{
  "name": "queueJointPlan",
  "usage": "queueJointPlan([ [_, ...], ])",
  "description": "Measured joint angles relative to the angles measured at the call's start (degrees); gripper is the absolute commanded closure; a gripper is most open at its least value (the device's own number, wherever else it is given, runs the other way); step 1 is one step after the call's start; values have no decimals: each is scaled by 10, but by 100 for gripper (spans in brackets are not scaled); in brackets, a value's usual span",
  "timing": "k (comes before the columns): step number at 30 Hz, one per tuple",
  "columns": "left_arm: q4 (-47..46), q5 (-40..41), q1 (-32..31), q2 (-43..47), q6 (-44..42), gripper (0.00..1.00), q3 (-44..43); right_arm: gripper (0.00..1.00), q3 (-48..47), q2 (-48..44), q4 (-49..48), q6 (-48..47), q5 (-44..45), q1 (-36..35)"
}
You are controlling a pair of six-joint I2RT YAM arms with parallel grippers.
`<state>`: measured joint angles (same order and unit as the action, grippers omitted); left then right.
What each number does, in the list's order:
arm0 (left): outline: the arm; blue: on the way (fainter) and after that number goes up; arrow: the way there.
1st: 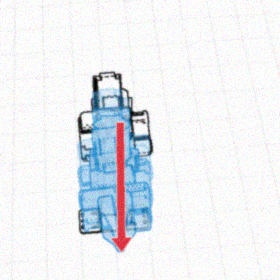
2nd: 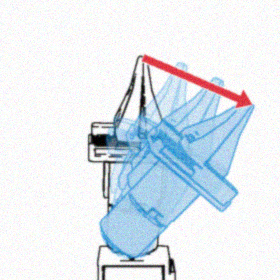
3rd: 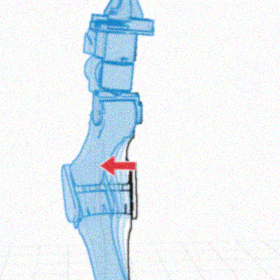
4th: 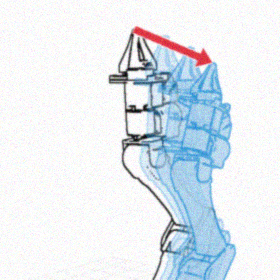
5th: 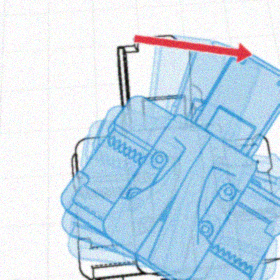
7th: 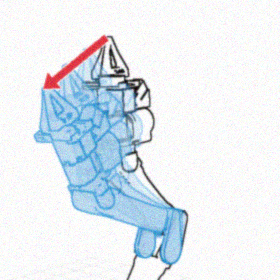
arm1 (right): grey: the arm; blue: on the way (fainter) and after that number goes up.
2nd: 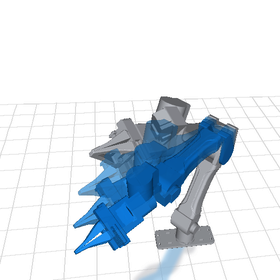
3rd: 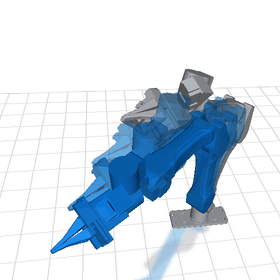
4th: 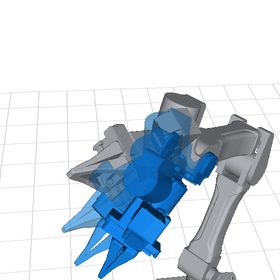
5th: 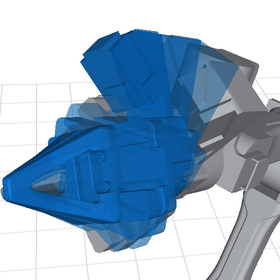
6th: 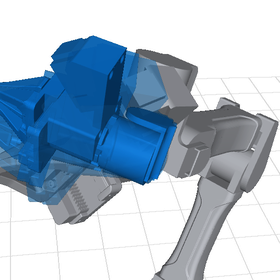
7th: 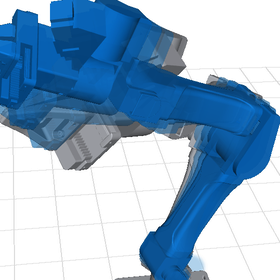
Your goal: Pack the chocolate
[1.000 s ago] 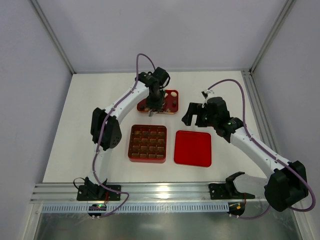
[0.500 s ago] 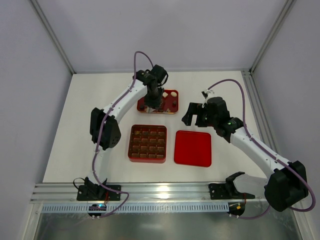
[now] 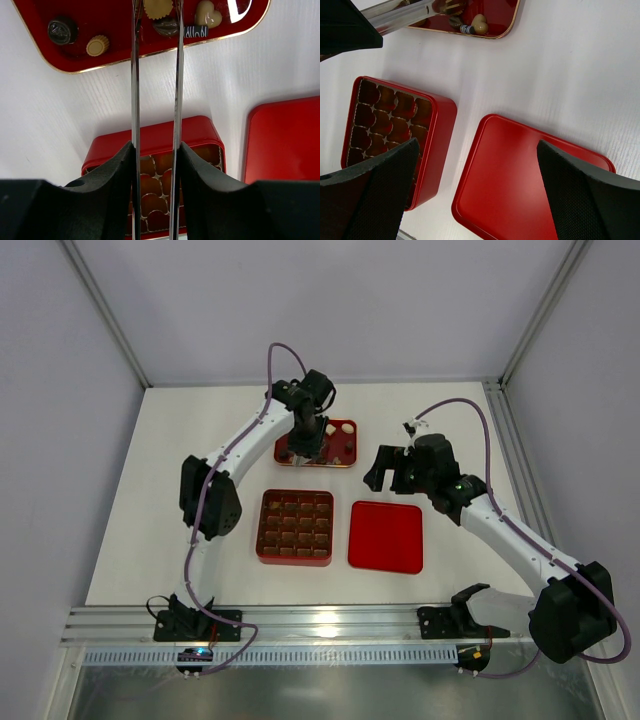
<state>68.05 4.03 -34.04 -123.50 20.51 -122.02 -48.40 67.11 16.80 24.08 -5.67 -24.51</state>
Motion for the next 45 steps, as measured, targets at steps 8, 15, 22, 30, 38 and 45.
queueJointPlan([
  [8, 0, 0, 0, 5, 0, 61, 7, 0, 0, 0, 0, 0, 0, 0],
  [15, 0, 0, 0, 13, 0, 61, 23, 0, 0, 0, 0, 0, 0, 0],
  [22, 0, 0, 0, 21, 0, 62, 32, 0, 0, 0, 0, 0, 0, 0],
  [30, 0, 0, 0, 22, 0, 69, 33, 0, 0, 0, 0, 0, 0, 0],
  [38, 3, 5, 0, 22, 0, 70, 22, 0, 0, 0, 0, 0, 0, 0],
  [45, 9, 10, 3, 22, 0, 70, -7, 0, 0, 0, 0, 0, 0, 0],
])
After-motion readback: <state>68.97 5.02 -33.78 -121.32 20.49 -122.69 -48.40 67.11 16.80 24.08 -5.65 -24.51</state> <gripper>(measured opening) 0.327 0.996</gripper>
